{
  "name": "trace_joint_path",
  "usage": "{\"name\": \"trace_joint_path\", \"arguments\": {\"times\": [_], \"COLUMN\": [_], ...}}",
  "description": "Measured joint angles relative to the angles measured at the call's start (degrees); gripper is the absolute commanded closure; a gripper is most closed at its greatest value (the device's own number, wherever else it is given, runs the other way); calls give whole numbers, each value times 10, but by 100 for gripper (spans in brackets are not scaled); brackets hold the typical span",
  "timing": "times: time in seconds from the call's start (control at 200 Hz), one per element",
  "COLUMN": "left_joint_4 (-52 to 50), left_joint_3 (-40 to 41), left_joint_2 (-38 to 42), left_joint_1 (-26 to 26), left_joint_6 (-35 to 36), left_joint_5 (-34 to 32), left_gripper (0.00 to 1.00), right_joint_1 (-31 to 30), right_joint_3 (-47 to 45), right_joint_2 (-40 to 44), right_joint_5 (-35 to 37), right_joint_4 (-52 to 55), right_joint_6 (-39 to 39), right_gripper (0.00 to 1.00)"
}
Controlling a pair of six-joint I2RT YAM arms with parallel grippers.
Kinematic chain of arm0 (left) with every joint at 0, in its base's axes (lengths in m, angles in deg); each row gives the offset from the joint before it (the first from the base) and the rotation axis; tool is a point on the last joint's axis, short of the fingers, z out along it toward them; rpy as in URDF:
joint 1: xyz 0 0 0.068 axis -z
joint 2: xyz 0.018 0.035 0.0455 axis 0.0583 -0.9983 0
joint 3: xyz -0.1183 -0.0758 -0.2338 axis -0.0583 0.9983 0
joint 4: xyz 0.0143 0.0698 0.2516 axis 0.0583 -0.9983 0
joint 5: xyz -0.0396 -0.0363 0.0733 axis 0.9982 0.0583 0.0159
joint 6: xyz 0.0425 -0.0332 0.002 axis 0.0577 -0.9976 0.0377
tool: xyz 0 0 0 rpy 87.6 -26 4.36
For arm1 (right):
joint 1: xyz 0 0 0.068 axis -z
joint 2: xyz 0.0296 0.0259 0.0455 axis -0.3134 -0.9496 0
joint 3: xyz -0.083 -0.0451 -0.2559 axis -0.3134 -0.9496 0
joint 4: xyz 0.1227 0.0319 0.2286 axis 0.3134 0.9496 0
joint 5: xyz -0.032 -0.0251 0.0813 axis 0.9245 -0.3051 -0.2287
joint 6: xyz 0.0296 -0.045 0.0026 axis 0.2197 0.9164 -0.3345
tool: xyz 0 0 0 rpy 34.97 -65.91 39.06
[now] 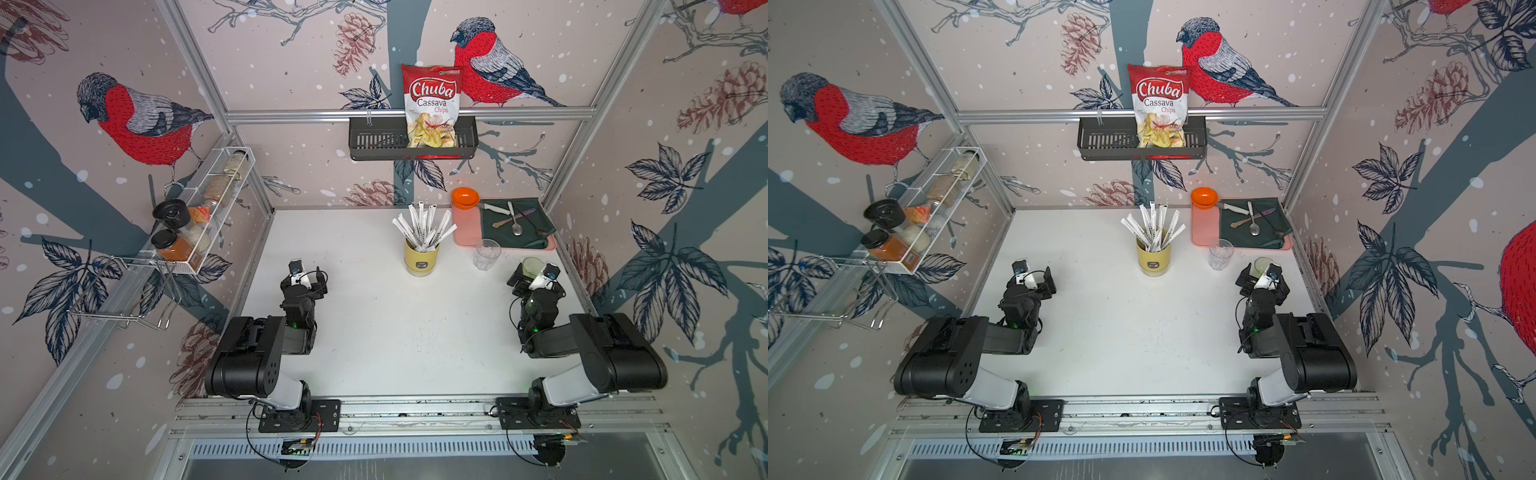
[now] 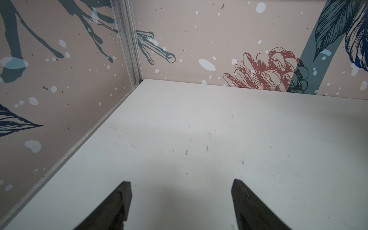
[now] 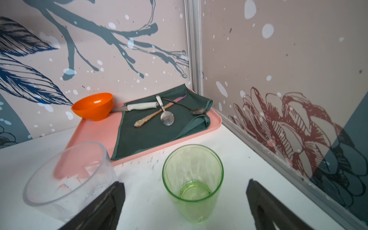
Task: Take the straws out of the storage container
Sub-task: Pick up the straw from the container.
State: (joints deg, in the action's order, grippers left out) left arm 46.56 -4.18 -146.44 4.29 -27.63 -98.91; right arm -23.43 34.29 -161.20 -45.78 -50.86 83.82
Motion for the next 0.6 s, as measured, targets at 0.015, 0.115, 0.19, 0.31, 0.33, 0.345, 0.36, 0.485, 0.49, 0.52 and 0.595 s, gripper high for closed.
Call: {"name": "trace_joint_path", "arguments": {"times": [0.015,0.115,0.19,0.31,0.33,0.345,0.36,0.485,0.49,0.52,0.595], "left_joint_4": [-5,-46,-84,-167,-181,-190,-201,-284,-287,-304,-338], "left_joint_3": [-2,-24,-37,-75,-83,-88,-94,-135,-136,-146,-165], "left_joint_2": [10,82,129,184,191,195,198,205,204,202,194], "left_joint_1": [2,25,52,100,110,116,125,187,188,202,227], "left_joint_6": [0,11,15,14,14,14,14,9,9,8,3], "left_joint_5": [0,-10,-24,-43,-45,-45,-46,-53,-53,-53,-40], "left_gripper": [23,25,27,29,29,30,30,32,32,32,32], "right_joint_1": [-6,-60,-94,-117,-117,-118,-119,-127,-128,-129,-133], "right_joint_3": [-2,8,34,106,123,136,148,231,234,255,298], "right_joint_2": [7,77,146,237,246,252,256,234,232,214,168], "right_joint_5": [6,43,61,39,24,11,-2,-123,-127,-158,-221], "right_joint_4": [0,39,76,186,211,228,245,349,353,379,423], "right_joint_6": [2,37,60,50,40,34,25,-45,-48,-68,-112], "right_gripper": [2,3,6,16,18,20,21,38,39,41,45]}}
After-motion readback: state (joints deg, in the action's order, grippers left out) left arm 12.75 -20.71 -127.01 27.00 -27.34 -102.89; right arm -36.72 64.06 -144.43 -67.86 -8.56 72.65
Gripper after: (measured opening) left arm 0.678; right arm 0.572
